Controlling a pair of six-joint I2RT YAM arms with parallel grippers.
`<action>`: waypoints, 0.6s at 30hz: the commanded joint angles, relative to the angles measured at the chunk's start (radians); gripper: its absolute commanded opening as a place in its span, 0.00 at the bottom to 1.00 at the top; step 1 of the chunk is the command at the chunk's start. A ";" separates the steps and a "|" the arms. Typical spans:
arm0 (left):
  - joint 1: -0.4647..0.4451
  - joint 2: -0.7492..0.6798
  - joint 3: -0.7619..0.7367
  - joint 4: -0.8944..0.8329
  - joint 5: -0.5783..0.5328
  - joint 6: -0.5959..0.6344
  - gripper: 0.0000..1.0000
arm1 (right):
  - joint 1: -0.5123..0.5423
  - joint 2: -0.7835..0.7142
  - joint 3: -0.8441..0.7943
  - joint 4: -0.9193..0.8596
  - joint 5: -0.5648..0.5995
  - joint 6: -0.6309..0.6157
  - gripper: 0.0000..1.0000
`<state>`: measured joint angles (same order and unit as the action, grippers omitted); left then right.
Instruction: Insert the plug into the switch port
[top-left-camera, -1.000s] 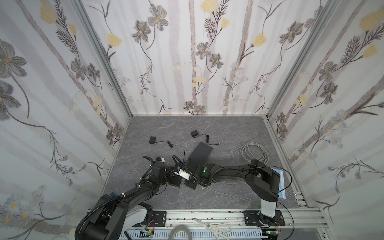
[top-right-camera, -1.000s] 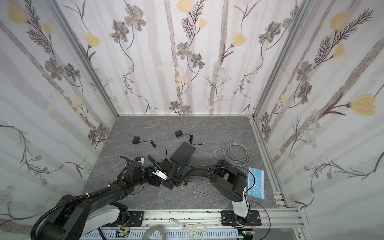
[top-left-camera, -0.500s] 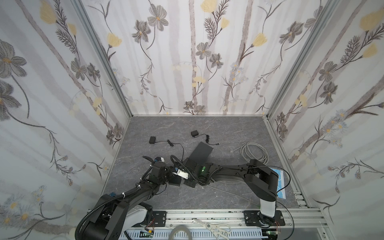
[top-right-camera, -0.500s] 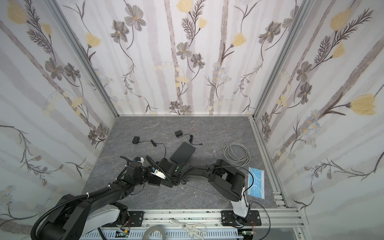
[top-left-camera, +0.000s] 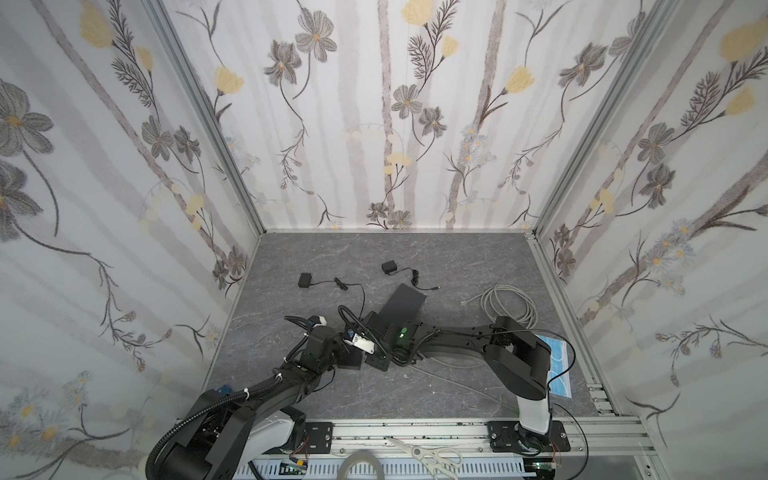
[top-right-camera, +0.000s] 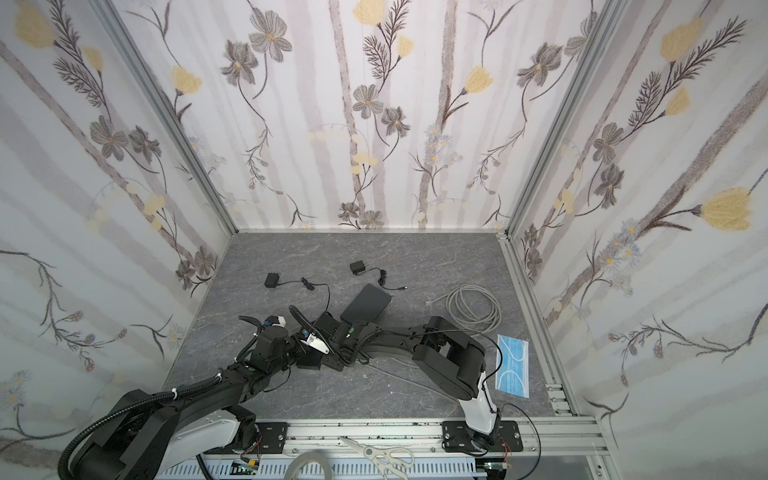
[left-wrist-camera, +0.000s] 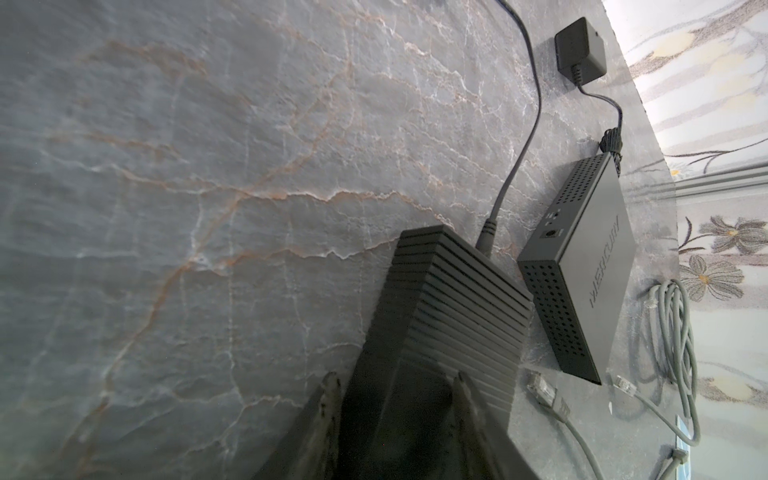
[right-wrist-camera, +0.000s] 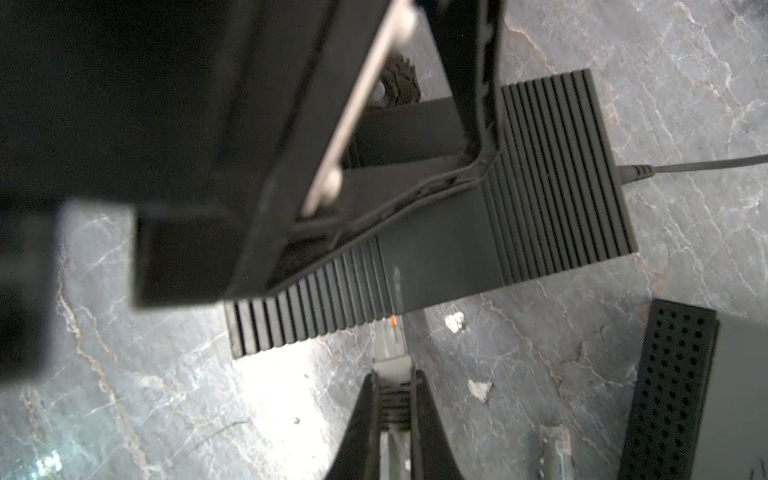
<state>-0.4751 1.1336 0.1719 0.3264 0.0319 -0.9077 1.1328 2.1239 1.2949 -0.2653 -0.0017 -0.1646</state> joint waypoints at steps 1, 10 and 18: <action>-0.040 0.017 -0.010 -0.008 0.290 -0.039 0.44 | 0.012 -0.006 0.018 0.430 -0.146 -0.062 0.00; -0.054 0.009 -0.017 0.080 0.390 -0.025 0.44 | 0.001 -0.027 -0.062 0.558 -0.219 -0.137 0.00; -0.066 0.013 -0.003 0.071 0.477 0.013 0.44 | -0.028 -0.043 -0.147 0.672 -0.272 -0.187 0.00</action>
<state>-0.5091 1.1404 0.1574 0.3817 0.0597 -0.8658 1.1007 2.0792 1.1469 -0.1055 -0.0948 -0.2729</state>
